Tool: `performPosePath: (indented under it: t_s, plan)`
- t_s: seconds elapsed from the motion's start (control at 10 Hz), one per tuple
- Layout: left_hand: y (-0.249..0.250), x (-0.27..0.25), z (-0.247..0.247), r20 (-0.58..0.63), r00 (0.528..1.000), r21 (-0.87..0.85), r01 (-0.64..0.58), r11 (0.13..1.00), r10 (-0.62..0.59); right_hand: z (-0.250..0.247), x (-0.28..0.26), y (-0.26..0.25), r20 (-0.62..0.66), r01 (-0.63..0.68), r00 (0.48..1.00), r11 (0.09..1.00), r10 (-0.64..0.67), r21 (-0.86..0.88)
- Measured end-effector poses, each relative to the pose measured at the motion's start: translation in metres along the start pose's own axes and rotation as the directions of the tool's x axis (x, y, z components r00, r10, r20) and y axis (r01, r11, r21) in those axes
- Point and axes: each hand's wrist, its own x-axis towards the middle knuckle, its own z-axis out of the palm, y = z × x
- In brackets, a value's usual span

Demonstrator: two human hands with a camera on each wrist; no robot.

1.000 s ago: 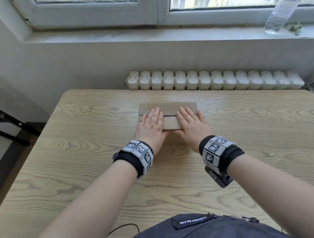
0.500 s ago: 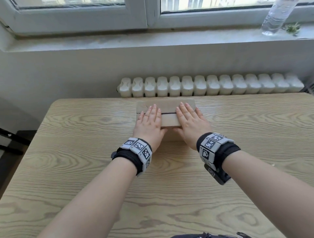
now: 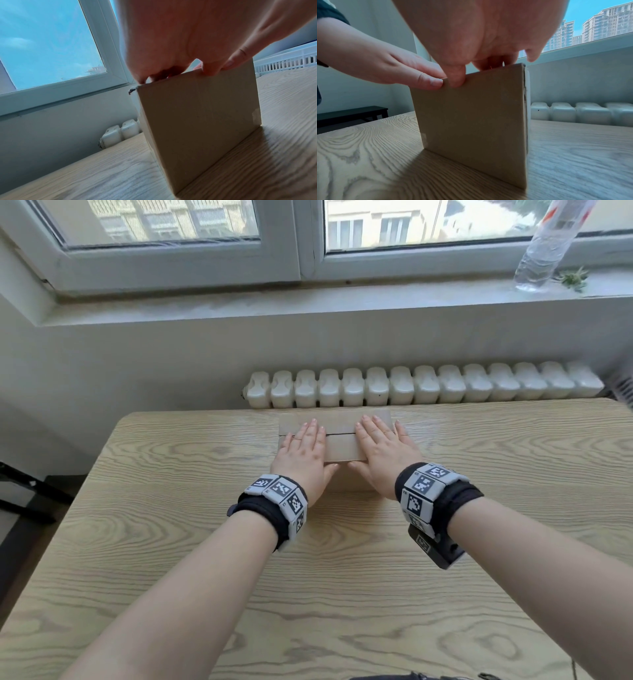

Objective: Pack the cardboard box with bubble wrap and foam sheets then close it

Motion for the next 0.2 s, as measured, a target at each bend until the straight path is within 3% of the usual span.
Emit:
performPosePath:
  t_s: [0.2]
  plan:
    - [-0.0007,-0.0104,-0.0120,-0.066,0.998,-0.016,-0.014,1.000,0.013,-0.0152,-0.0150,-0.0048,-0.027,-0.015,1.000,1.000,0.015,0.002]
